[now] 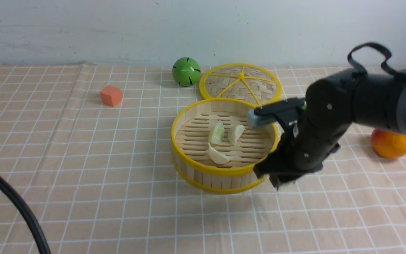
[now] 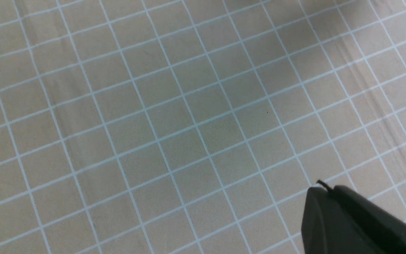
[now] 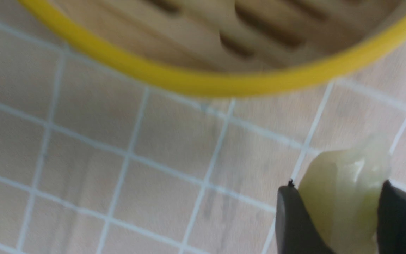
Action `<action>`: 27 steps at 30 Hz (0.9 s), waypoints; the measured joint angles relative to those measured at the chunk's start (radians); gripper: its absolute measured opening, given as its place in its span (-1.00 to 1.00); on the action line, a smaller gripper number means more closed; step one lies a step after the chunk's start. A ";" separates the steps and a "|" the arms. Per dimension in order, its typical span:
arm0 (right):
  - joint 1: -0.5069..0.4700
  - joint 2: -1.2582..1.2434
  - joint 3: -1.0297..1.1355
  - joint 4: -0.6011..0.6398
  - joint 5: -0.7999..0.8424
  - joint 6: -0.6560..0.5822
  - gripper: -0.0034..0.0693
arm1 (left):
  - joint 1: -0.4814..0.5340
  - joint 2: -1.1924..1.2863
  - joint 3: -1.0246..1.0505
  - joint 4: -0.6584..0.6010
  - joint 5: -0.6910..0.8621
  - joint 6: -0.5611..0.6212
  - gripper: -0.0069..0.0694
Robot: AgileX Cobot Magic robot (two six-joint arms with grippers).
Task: Put the dumplings into the steamer on the table with the brown tablecloth.
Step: 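Place the dumpling in the bamboo steamer basket with the right gripper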
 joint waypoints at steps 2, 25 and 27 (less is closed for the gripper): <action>0.000 0.005 -0.057 0.002 -0.003 0.000 -0.14 | 0.000 0.000 0.000 0.000 0.000 0.000 -0.81; 0.002 0.157 -0.237 0.026 -0.035 -0.018 0.35 | 0.000 -0.104 0.010 -0.061 -0.022 0.000 -0.77; 0.008 0.082 -0.237 0.027 -0.012 -0.038 0.35 | 0.000 -0.181 0.042 -0.064 -0.054 0.001 -0.77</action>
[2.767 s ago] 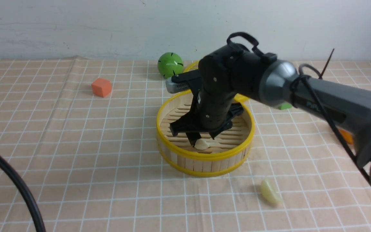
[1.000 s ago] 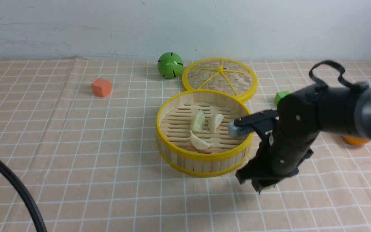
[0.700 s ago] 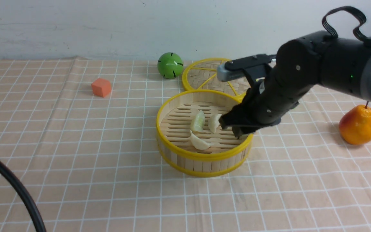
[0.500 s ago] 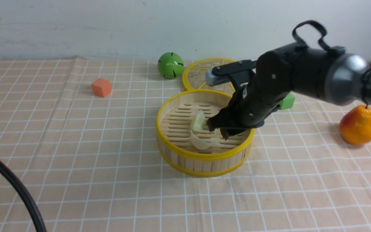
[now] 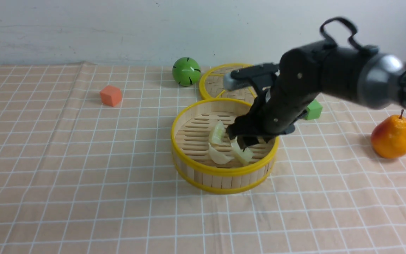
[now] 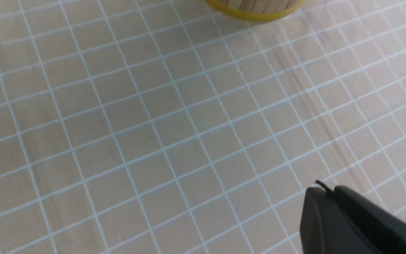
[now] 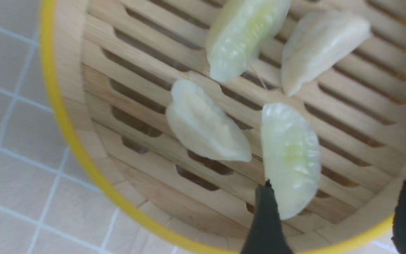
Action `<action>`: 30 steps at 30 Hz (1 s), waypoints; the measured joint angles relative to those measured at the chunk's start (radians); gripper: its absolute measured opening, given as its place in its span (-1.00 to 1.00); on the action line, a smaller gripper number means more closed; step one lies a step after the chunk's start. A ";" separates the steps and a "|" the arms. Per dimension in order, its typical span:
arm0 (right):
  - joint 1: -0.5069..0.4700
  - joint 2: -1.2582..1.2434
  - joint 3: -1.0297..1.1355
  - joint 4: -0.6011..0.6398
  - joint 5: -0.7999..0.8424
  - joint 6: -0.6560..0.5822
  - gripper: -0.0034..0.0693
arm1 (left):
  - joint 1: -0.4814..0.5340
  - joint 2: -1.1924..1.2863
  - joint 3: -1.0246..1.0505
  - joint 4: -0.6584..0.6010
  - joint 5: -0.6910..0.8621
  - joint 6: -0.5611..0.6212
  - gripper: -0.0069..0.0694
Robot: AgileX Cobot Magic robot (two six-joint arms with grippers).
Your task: Put the dumplings into the steamer on the table with the brown tablecloth.
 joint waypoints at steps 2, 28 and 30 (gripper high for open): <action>0.003 -0.080 0.001 -0.001 0.014 -0.013 0.31 | 0.000 -0.079 0.055 0.003 -0.042 0.000 -0.76; 0.021 -1.333 0.867 -0.004 -0.280 -0.066 -0.96 | 0.000 -0.450 0.412 0.015 -0.221 -0.001 -0.70; 0.021 -1.390 0.880 -0.006 -0.271 -0.066 -0.96 | 0.000 -0.450 0.412 0.015 -0.221 -0.001 -0.69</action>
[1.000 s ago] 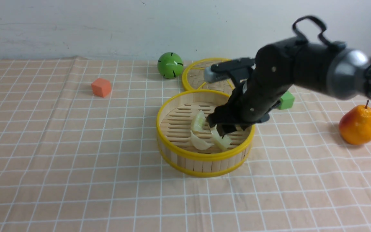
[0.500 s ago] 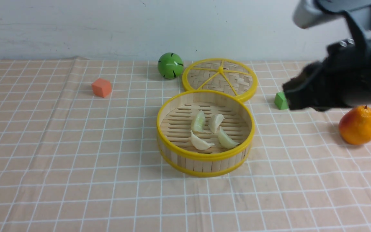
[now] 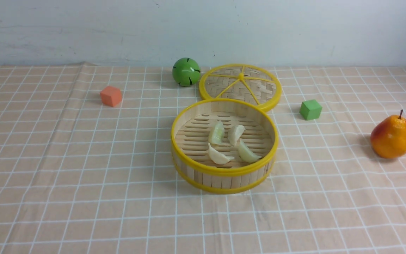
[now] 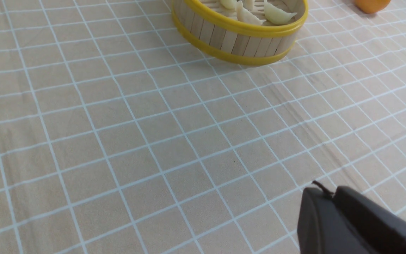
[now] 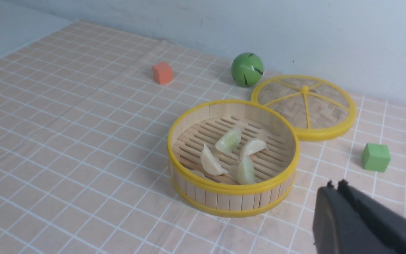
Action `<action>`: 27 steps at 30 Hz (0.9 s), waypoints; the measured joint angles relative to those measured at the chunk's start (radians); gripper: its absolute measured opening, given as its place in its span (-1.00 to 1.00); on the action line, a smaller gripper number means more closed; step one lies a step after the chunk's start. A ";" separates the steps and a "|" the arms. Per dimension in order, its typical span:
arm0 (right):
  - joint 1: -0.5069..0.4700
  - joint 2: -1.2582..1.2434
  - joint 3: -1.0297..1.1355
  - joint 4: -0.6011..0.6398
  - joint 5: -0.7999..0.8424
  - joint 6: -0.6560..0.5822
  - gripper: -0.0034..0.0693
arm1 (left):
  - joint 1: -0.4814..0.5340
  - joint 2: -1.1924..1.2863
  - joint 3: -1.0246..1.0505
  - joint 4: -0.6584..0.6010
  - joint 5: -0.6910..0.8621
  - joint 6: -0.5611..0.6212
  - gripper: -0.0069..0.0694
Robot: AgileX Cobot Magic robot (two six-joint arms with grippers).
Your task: Put the dumplings into the steamer on the table with the brown tablecloth.
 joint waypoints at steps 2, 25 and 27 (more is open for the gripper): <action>0.000 -0.026 0.006 -0.002 0.002 0.000 -0.96 | 0.000 0.000 0.000 0.000 0.000 0.000 -0.69; -0.048 -0.172 0.259 -0.015 -0.118 0.000 -0.94 | 0.000 0.000 0.000 0.001 -0.003 0.000 -0.67; -0.102 -0.226 0.370 -0.013 -0.204 0.000 -0.94 | 0.000 0.000 0.000 0.001 -0.003 0.000 -0.67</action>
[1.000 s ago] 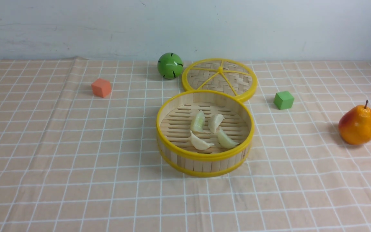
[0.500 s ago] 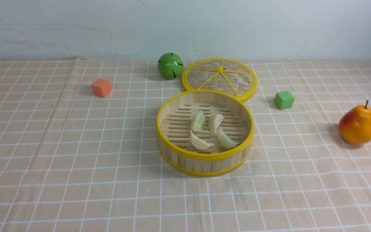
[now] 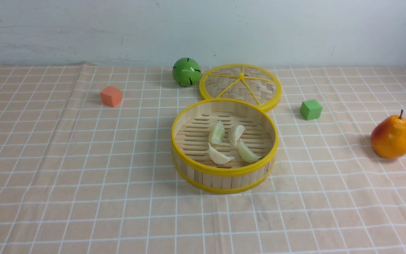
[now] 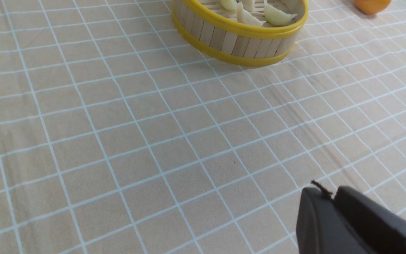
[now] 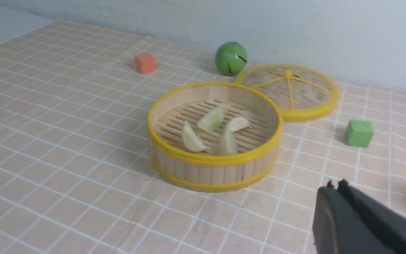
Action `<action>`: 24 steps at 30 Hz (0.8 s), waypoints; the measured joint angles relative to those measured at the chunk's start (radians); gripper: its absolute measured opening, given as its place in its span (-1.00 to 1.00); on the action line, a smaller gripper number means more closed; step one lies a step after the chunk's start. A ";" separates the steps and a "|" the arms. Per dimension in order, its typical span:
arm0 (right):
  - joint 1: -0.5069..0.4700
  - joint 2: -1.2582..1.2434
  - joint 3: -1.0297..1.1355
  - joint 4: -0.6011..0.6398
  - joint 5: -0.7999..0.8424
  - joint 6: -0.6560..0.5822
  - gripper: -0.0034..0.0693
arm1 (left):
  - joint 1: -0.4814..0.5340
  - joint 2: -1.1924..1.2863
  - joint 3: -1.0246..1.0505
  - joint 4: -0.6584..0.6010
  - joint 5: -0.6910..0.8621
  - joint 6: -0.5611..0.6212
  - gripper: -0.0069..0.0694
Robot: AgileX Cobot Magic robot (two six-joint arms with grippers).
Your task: Put the dumplings into the steamer on the table with the brown tablecloth.
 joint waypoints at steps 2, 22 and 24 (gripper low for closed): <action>-0.062 -0.074 0.119 0.019 -0.082 0.000 -0.94 | 0.000 0.000 0.000 0.000 0.000 0.000 -0.67; -0.376 -0.298 0.390 -0.039 0.037 0.128 -0.93 | 0.000 0.000 0.000 0.000 0.000 0.000 -0.62; -0.376 -0.298 0.388 -0.039 0.044 0.128 -0.93 | 0.000 0.000 0.000 0.000 0.000 0.000 -0.61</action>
